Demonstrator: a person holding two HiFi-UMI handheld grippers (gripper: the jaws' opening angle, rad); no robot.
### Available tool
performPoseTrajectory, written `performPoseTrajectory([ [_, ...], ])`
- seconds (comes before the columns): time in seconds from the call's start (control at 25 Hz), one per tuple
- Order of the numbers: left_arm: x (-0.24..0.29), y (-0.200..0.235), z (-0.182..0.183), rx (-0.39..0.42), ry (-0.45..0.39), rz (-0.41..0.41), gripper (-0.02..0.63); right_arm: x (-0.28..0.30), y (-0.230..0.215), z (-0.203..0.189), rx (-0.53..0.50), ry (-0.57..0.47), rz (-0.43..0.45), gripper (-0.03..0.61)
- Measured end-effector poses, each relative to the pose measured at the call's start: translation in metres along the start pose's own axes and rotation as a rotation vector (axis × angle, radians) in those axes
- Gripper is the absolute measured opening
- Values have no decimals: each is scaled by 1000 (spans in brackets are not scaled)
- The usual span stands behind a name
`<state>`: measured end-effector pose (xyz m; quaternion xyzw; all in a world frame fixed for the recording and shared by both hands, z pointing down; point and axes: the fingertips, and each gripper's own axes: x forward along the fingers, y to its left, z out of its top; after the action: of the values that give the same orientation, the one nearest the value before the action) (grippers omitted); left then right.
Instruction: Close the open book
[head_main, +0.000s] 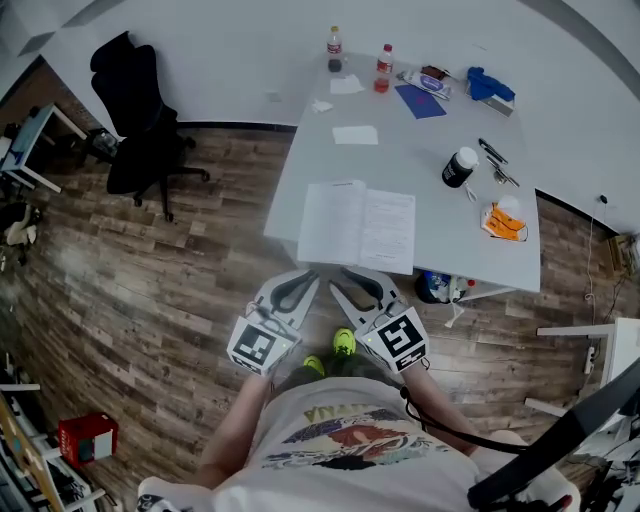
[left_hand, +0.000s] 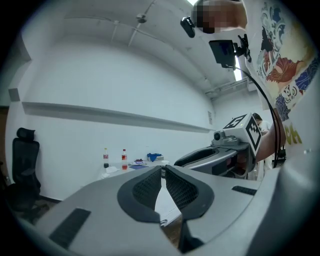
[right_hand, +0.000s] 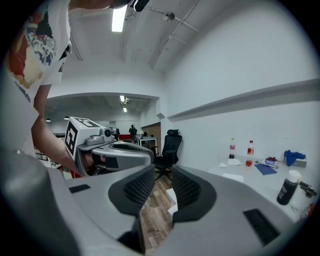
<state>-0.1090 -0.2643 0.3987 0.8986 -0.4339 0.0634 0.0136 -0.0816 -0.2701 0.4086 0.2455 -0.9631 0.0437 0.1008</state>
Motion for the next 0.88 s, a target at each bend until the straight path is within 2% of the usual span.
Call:
performPoseTrajectory([
  [0.24,14,18,-14,-20,22,54,14,14,-28,-14,-7,44,23,99],
  [0.52,32,37,-28,-29,26,30,14,35,-41,-40,16,113,9,100],
  [0.6,40,46,-38,-10,35,23,14,44,-46,-51,30,124,2,100],
  [0.88,61,66,-75,-19,39,-12,14,73,-53,-82,46,141,-27,100],
])
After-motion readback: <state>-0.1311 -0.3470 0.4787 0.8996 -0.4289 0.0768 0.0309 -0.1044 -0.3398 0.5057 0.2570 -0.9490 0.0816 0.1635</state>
